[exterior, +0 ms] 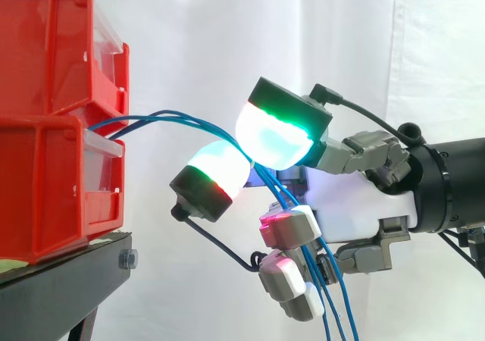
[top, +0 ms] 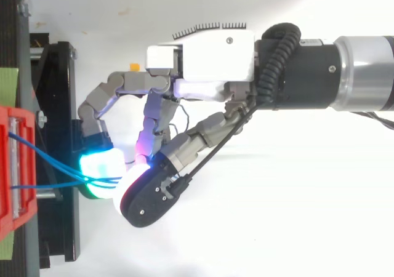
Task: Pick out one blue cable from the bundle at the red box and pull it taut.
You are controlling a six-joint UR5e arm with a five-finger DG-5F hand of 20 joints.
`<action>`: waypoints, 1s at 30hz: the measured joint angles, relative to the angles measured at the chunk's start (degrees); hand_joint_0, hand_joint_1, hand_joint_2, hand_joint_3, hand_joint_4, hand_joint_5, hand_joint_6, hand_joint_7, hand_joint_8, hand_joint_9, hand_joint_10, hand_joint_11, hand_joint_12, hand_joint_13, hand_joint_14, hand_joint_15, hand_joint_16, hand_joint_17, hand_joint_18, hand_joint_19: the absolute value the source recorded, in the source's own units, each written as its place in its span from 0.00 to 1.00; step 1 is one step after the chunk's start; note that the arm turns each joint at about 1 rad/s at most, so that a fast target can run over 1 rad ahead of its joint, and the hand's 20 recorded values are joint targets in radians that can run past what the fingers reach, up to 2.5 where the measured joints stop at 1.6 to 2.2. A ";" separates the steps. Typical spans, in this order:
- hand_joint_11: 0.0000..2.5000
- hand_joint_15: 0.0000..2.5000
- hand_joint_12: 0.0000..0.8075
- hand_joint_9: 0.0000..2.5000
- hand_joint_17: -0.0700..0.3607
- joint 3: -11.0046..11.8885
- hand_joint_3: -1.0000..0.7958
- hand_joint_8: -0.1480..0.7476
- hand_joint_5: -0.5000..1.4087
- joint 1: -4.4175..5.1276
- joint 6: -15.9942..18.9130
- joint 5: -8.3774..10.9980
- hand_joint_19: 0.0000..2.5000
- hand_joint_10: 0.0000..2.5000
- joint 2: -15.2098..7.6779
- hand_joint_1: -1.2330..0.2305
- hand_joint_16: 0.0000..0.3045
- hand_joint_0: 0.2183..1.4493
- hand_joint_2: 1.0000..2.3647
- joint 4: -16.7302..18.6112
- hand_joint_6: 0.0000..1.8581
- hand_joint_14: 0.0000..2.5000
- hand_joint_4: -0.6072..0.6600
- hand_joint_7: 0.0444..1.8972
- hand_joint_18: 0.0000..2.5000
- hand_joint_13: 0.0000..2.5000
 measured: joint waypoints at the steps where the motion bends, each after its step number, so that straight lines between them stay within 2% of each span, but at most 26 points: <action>1: 0.32 0.24 0.40 0.52 0.41 0.00 0.28 0.45 0.20 0.03 0.01 -0.01 0.32 0.01 0.00 0.26 0.16 0.44 0.00 0.00 0.51 0.01 0.20 0.57 0.38 0.44; 6: 0.32 0.25 0.41 0.53 0.41 0.00 0.28 0.45 0.21 0.02 -0.03 -0.04 0.32 0.01 -0.02 0.24 0.15 0.42 0.00 0.01 0.51 0.01 0.22 0.56 0.38 0.45; 10: 0.33 0.25 0.41 0.54 0.40 0.00 0.28 0.45 0.21 -0.05 -0.05 -0.04 0.32 0.01 -0.03 0.24 0.15 0.38 0.00 -0.08 0.50 0.01 0.30 0.53 0.38 0.45; 13: 0.33 0.25 0.41 0.55 0.41 0.00 0.28 0.45 0.21 -0.11 -0.05 -0.05 0.33 0.01 -0.02 0.27 0.15 0.34 0.00 -0.17 0.50 0.01 0.33 0.52 0.38 0.45; 22: 0.30 0.24 0.41 0.54 0.42 -0.09 0.28 0.44 0.21 -0.20 -0.18 -0.05 0.33 0.01 -0.03 0.38 0.16 0.31 0.00 -0.02 0.49 0.01 0.25 0.52 0.39 0.45; 23: 0.30 0.24 0.41 0.54 0.42 -0.12 0.28 0.44 0.22 -0.21 -0.19 -0.06 0.34 0.01 -0.04 0.42 0.16 0.31 0.00 -0.04 0.49 0.01 0.25 0.47 0.38 0.45; 25: 0.30 0.24 0.41 0.54 0.42 -0.12 0.28 0.43 0.22 -0.26 -0.22 -0.12 0.34 0.01 -0.04 0.46 0.16 0.31 0.00 -0.12 0.47 0.01 0.28 0.47 0.38 0.45; 30: 0.30 0.24 0.43 0.54 0.42 -0.19 0.29 0.45 0.23 -0.41 -0.37 -0.47 0.35 0.01 -0.05 0.45 0.16 0.32 0.00 -0.07 0.45 0.01 0.33 0.49 0.39 0.45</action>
